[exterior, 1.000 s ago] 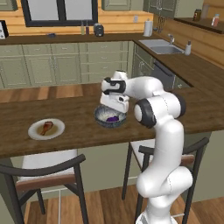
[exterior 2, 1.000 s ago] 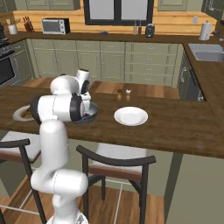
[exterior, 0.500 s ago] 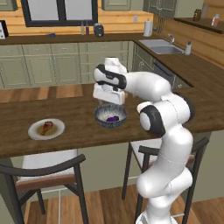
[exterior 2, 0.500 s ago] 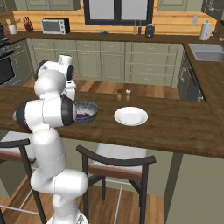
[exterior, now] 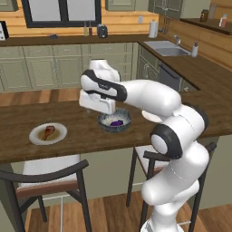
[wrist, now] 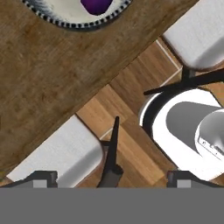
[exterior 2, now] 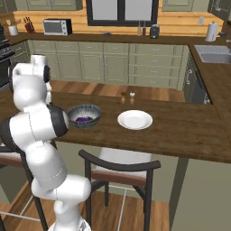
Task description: Pick the chicken drumstick and eggplant from their plates and place them in the bowl. Then put the bowl in the fridge.
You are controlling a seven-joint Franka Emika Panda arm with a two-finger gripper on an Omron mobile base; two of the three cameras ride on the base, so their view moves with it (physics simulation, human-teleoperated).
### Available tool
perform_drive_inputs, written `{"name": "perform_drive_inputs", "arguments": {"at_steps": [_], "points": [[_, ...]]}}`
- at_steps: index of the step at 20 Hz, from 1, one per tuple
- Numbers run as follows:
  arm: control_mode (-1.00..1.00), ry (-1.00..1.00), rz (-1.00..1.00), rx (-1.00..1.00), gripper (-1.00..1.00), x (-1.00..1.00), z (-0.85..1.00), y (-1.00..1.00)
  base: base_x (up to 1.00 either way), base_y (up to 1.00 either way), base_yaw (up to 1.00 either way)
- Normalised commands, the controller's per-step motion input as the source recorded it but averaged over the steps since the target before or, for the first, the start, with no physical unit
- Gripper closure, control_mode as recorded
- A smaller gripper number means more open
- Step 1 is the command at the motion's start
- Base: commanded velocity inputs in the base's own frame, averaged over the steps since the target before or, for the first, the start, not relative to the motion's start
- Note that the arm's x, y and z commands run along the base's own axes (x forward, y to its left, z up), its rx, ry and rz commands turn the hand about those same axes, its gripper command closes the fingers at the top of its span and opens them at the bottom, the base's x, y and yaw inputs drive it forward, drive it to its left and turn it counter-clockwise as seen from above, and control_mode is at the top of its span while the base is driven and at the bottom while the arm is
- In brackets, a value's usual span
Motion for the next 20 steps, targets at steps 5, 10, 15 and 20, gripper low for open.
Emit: {"name": "perform_drive_inputs", "arguments": {"at_steps": [5,10,15,20], "points": [[-1.0,-0.04,0.05,-0.06,-1.0,-0.38,0.0,0.98,0.0,0.0,0.0],[-1.0,-0.14,0.13,-0.04,-1.0,0.0,-0.07,0.55,0.0,0.0,0.0],[-1.0,-0.21,0.15,0.0,-1.0,0.3,-0.35,0.31,0.0,0.0,0.0],[-1.0,-0.18,0.22,-0.02,-1.0,0.33,-0.44,0.07,0.0,0.0,0.0]]}}
